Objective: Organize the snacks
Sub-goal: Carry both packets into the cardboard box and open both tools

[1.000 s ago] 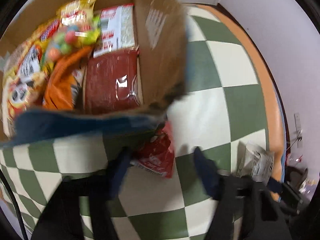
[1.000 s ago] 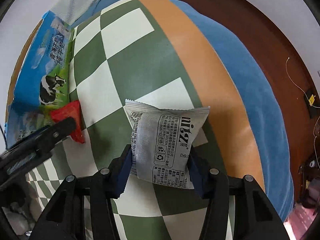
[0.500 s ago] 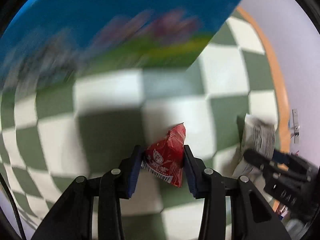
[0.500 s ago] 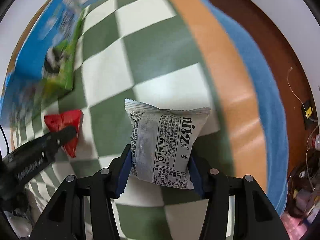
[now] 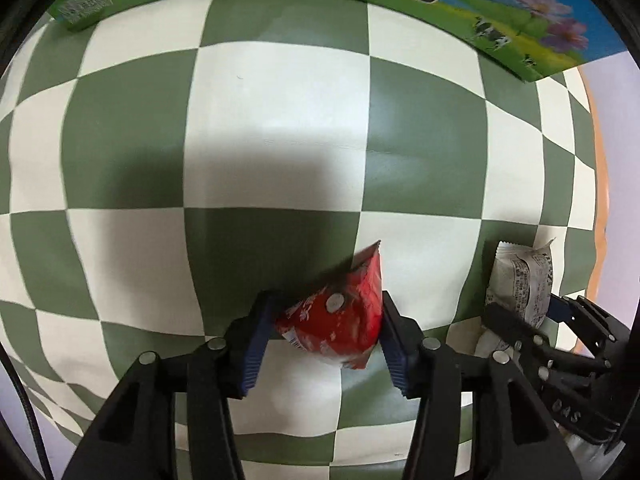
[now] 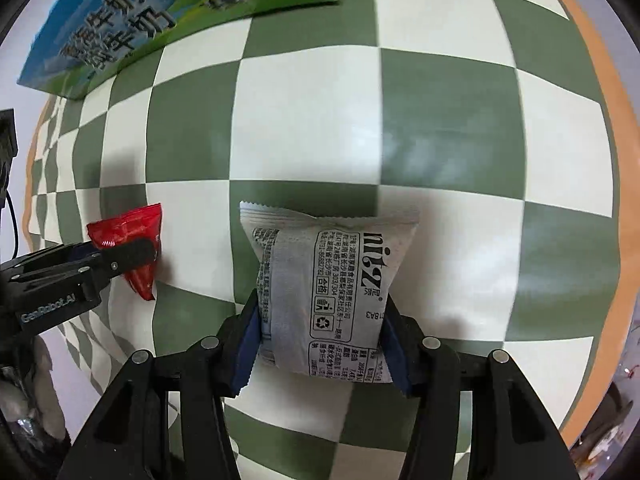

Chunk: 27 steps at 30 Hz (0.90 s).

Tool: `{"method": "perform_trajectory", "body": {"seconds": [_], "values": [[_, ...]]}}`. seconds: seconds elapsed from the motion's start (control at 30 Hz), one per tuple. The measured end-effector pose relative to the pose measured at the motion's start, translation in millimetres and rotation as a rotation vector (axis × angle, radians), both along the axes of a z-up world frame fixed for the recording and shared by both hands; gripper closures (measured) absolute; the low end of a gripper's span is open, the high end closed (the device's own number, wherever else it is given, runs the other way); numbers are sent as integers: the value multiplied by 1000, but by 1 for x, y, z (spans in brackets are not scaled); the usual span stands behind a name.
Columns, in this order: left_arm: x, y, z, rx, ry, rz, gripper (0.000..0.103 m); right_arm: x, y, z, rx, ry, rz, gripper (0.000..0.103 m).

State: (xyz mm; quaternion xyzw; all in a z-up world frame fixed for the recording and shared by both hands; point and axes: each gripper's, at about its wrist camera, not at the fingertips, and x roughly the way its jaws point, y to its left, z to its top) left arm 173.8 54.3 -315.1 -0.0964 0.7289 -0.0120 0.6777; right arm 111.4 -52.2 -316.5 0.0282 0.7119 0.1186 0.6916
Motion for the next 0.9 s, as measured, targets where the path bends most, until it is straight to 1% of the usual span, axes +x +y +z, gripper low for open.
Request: {"method": "perform_trajectory", "body": {"seconds": [0.07, 0.17, 0.23, 0.3, 0.33, 0.4, 0.5, 0.57, 0.6, 0.63, 0.73, 0.83, 0.9], "values": [[4, -1, -3, 0, 5, 1, 52, 3, 4, -1, 5, 7, -9, 35], [12, -12, -7, 30, 10, -33, 52, 7, 8, -3, -3, 11, -26, 32], [15, -18, -5, 49, -1, -47, 52, 13, 6, -6, -1, 13, -48, 32], [11, -30, -2, 69, -16, -52, 56, 13, 7, -7, 2, 8, -70, 32], [8, -34, 0, 74, -20, -52, 61, 13, 6, -6, -3, 2, -79, 34], [4, -37, 3, 75, -25, -46, 62, 14, 5, -5, -24, -16, -82, 45], [1, -34, 8, 64, -35, -41, 63, 11, 4, 0, -18, -41, -85, 52], [-2, -33, 14, 44, -38, -37, 63, 10, 2, 6, -7, -55, -91, 54], [6, -23, 18, 34, -44, -36, 63, 10, -2, 9, -1, -57, -96, 54], [7, -23, 24, 27, -50, -37, 63, 8, -8, 11, 11, -56, -101, 55], [10, -20, 51, 3, -84, -39, 63, 8, -7, 24, 56, -58, -115, 55], [14, -14, 85, -26, -136, -38, 63, 11, -6, 44, 106, -76, -120, 55], [22, -11, 115, -45, -184, -38, 63, 13, -3, 60, 146, -94, -125, 55]]}}
